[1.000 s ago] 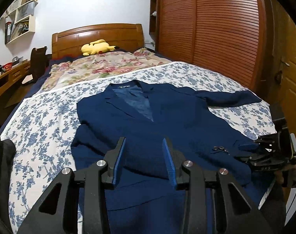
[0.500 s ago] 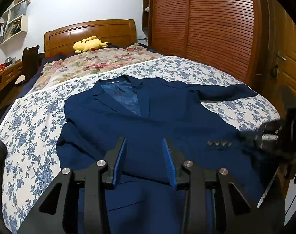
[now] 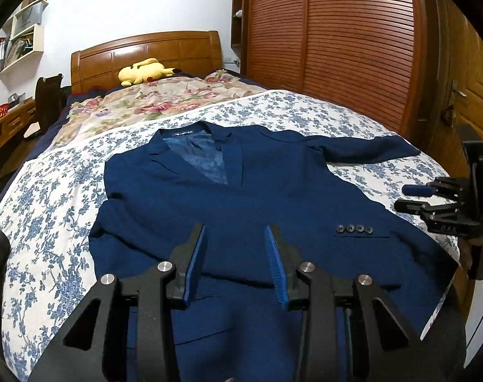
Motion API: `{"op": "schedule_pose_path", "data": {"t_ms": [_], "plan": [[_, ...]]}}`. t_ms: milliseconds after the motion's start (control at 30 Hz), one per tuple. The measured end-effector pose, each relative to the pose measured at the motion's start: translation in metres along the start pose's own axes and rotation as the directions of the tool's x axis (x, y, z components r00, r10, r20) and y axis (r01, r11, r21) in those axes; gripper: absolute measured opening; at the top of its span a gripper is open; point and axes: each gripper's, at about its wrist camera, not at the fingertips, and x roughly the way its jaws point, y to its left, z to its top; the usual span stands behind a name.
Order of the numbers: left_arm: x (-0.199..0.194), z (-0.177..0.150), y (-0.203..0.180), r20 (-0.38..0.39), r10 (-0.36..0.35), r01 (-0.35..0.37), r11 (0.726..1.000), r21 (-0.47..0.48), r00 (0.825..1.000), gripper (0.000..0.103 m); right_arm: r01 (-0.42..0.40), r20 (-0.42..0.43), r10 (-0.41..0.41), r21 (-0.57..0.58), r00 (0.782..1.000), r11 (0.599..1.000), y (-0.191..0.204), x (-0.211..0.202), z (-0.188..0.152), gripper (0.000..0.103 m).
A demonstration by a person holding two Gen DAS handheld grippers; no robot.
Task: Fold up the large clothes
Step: 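Move the right tool over to the other outstretched sleeve, then close the right tool on the cuff of the other sleeve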
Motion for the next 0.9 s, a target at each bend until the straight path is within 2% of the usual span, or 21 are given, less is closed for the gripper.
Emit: {"op": "schedule_pose_path", "data": {"t_ms": [200,367,567,733,900], "plan": [[0.004,-0.001,-0.001,-0.006,0.006,-0.006,1.000,0.000,1.000,0.039,0.041,-0.020,-0.040,0.043,0.999,0.998,-0.042,0.005,-0.003,0.050],[0.011,0.000,-0.007,-0.012,0.009,-0.009,1.000,0.007,1.000,0.039,0.112,-0.052,-0.106,0.125,0.993,0.986,-0.095,0.013,-0.006,0.050],[0.020,0.000,-0.013,-0.024,0.015,-0.015,1.000,0.015,1.000,0.039,0.235,-0.097,-0.219,0.208,0.971,0.950,-0.165,0.018,-0.006,0.050],[0.027,-0.001,-0.017,-0.038,0.023,-0.022,0.999,0.023,0.999,0.039,0.296,-0.111,-0.276,0.288,0.955,0.911,-0.214,0.015,0.002,0.050],[0.032,-0.003,-0.017,-0.055,0.023,-0.022,1.000,0.016,0.998,0.039,0.321,-0.118,-0.299,0.366,0.947,0.874,-0.259,0.015,0.007,0.063]]}}
